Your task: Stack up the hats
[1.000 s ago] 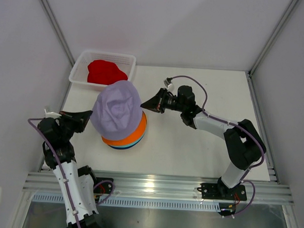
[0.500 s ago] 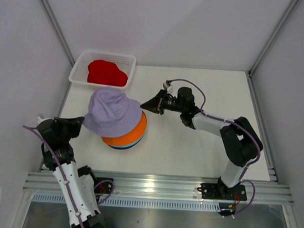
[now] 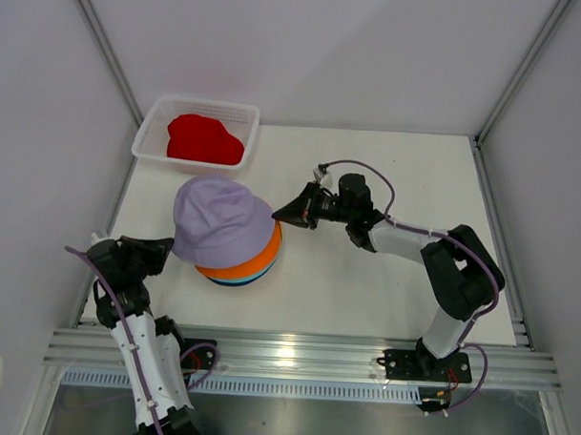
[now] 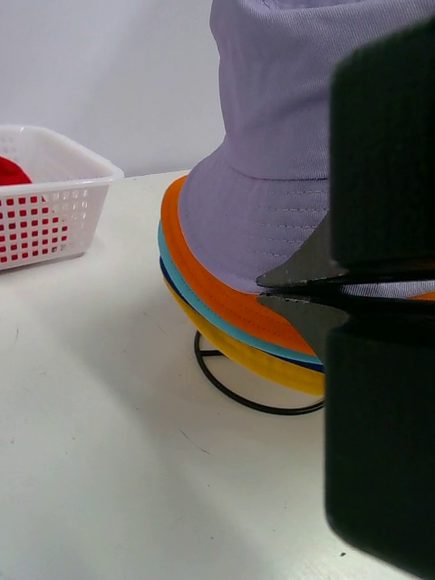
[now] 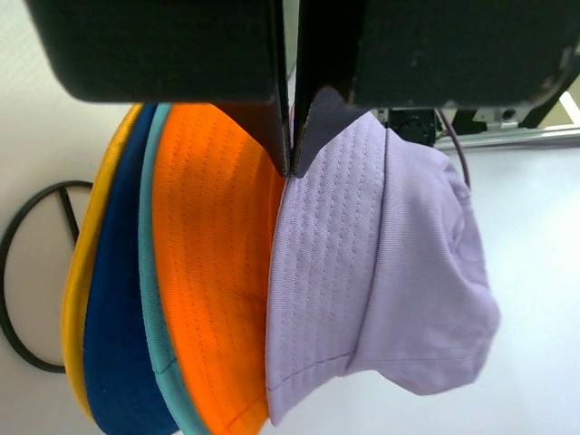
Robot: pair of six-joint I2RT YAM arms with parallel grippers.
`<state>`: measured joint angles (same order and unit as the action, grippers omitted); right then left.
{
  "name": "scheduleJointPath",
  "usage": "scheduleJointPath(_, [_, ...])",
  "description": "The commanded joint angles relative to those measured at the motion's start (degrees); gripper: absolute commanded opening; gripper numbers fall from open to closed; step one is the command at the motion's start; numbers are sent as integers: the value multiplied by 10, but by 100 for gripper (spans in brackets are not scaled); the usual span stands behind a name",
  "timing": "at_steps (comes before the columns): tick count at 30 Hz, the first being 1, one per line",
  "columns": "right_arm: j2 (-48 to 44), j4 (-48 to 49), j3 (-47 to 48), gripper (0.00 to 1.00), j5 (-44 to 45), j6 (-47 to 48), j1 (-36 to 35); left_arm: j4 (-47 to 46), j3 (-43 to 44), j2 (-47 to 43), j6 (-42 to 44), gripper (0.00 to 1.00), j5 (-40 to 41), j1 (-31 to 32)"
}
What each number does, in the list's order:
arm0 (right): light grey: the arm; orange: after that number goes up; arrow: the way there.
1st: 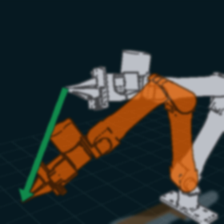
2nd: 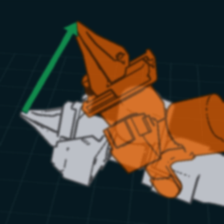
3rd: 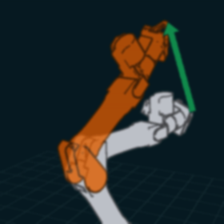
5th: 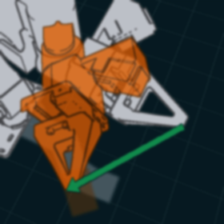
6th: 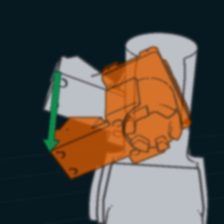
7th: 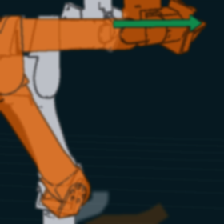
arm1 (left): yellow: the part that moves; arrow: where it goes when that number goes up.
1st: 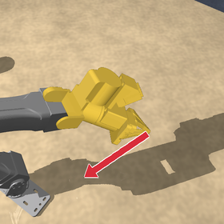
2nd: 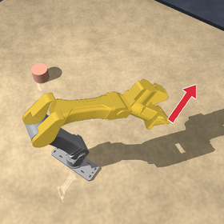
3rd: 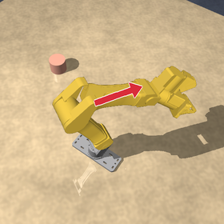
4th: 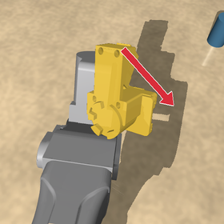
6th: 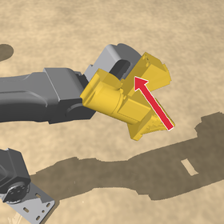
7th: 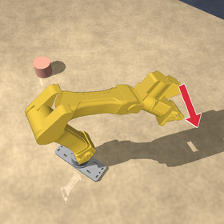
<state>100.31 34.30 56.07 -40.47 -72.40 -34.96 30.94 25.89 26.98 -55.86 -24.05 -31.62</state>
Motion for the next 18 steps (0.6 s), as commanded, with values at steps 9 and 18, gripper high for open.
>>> scheduleJointPath(9, [-114, -182, -25, 0, 50, 170, 1, -20, 62, -5, 86, 1, -9, 22])
scheduleJointPath(18, [-86, -205, -47, 0, 87, 229, -8, -25, -6, -29, 96, 1, 8, 48])
